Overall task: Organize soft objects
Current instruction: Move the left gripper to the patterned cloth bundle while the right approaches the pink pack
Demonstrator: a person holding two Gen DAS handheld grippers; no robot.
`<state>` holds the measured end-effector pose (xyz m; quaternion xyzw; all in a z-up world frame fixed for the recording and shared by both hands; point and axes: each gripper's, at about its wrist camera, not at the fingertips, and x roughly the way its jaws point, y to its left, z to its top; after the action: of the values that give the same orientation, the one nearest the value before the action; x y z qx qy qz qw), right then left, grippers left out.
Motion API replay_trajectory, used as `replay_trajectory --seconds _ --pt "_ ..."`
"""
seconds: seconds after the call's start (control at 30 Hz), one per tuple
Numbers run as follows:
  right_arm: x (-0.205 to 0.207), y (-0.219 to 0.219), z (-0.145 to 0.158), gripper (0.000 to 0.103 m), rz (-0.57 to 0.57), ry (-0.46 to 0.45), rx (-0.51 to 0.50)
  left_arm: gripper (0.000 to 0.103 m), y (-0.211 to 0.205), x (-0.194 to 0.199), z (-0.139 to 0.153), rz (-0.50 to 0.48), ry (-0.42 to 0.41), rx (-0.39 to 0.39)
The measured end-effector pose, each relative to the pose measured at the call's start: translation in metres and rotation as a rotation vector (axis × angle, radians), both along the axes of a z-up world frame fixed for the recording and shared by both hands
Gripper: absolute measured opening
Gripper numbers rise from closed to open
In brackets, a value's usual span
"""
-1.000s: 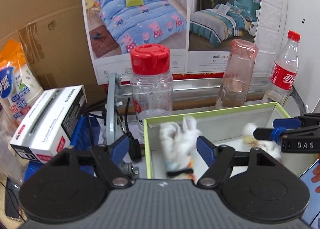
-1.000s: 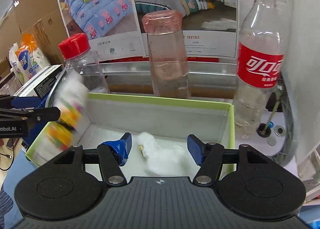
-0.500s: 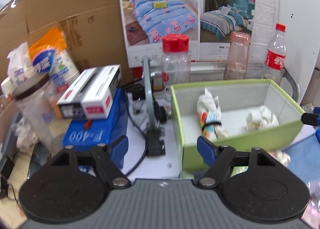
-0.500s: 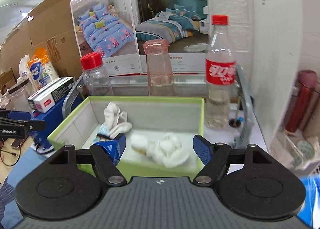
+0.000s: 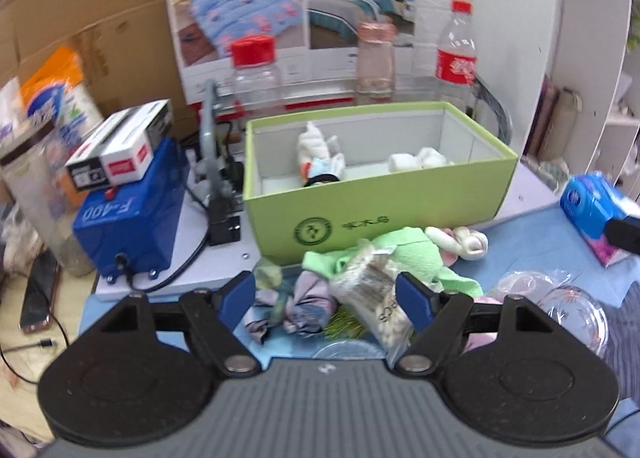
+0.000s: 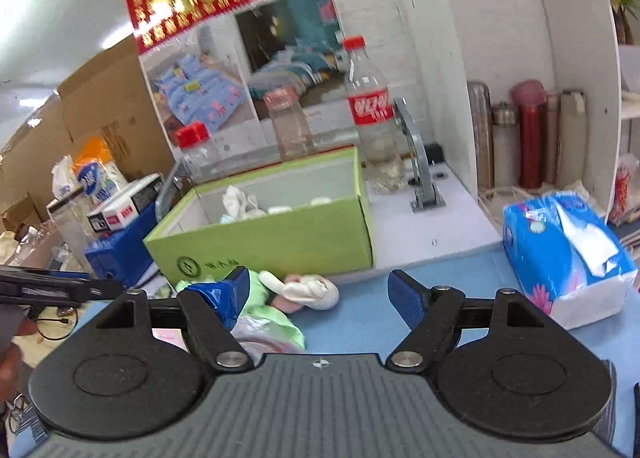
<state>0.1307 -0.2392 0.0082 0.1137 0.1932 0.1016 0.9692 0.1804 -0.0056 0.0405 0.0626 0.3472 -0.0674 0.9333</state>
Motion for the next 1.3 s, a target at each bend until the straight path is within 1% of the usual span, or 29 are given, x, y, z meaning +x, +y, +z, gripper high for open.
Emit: replay_trajectory --seconds 0.07,0.1,0.17,0.2,0.27,0.43,0.47,0.57,0.6,0.63,0.67,0.77,0.83,0.93,1.0,1.1,1.17,1.23,1.3 --pt "-0.014 -0.001 0.002 0.063 -0.001 -0.023 0.017 0.078 -0.016 0.007 -0.006 -0.009 0.006 0.058" --pt "-0.018 -0.001 0.001 0.063 -0.001 -0.027 0.022 0.078 -0.022 0.011 -0.01 -0.013 0.022 0.077" --pt "-0.029 -0.002 -0.002 0.063 -0.001 -0.028 0.027 0.078 -0.026 0.012 -0.013 -0.019 0.046 0.084" --pt "-0.033 -0.002 -0.004 0.063 -0.005 -0.025 0.027 0.078 -0.025 0.007 -0.012 -0.027 0.041 0.074" --pt "-0.041 -0.004 -0.01 0.063 -0.022 -0.021 0.028 0.078 -0.023 -0.009 -0.009 -0.051 0.03 0.055" --pt "-0.052 -0.011 -0.021 0.064 -0.041 -0.011 0.093 0.078 -0.021 -0.06 -0.007 -0.075 -0.019 0.08" --pt "-0.054 -0.011 -0.023 0.064 -0.037 -0.008 0.105 0.078 -0.019 -0.072 -0.006 -0.075 -0.021 0.073" --pt "-0.062 -0.006 -0.03 0.064 -0.025 0.007 0.107 0.079 -0.014 -0.103 -0.011 -0.127 0.008 0.023" --pt "-0.067 -0.003 -0.031 0.064 -0.024 0.01 0.101 0.079 -0.013 -0.111 -0.014 -0.139 0.022 0.022" --pt "-0.071 -0.002 -0.033 0.064 -0.023 0.009 0.096 0.079 -0.011 -0.118 -0.018 -0.139 0.031 0.029" --pt "-0.075 -0.001 -0.034 0.064 -0.024 0.009 0.093 0.079 -0.01 -0.126 -0.022 -0.118 0.028 0.04" --pt "-0.088 0.002 -0.039 0.064 -0.022 0.021 0.093 0.079 0.005 -0.142 -0.028 -0.064 0.005 0.086" --pt "-0.097 0.004 -0.042 0.064 -0.022 0.031 0.08 0.079 0.021 -0.146 -0.03 -0.02 0.005 0.087" --pt "-0.105 0.006 -0.048 0.064 -0.026 0.048 0.083 0.079 0.048 -0.141 -0.031 0.042 0.014 0.068" --pt "-0.106 0.008 -0.053 0.064 -0.016 0.068 0.094 0.079 0.069 -0.129 -0.029 0.112 0.021 0.056" --pt "-0.103 0.01 -0.06 0.064 -0.013 0.097 0.088 0.08 0.101 -0.102 -0.021 0.204 0.022 0.02" --pt "-0.098 0.01 -0.062 0.065 -0.019 0.11 0.088 0.08 0.119 -0.076 -0.014 0.245 0.031 -0.021" --pt "-0.092 0.007 -0.064 0.065 -0.027 0.119 0.096 0.081 0.129 -0.044 -0.01 0.251 0.053 -0.076" --pt "-0.086 0.005 -0.064 0.065 -0.035 0.124 0.099 0.081 0.127 -0.011 -0.012 0.225 0.083 -0.104"
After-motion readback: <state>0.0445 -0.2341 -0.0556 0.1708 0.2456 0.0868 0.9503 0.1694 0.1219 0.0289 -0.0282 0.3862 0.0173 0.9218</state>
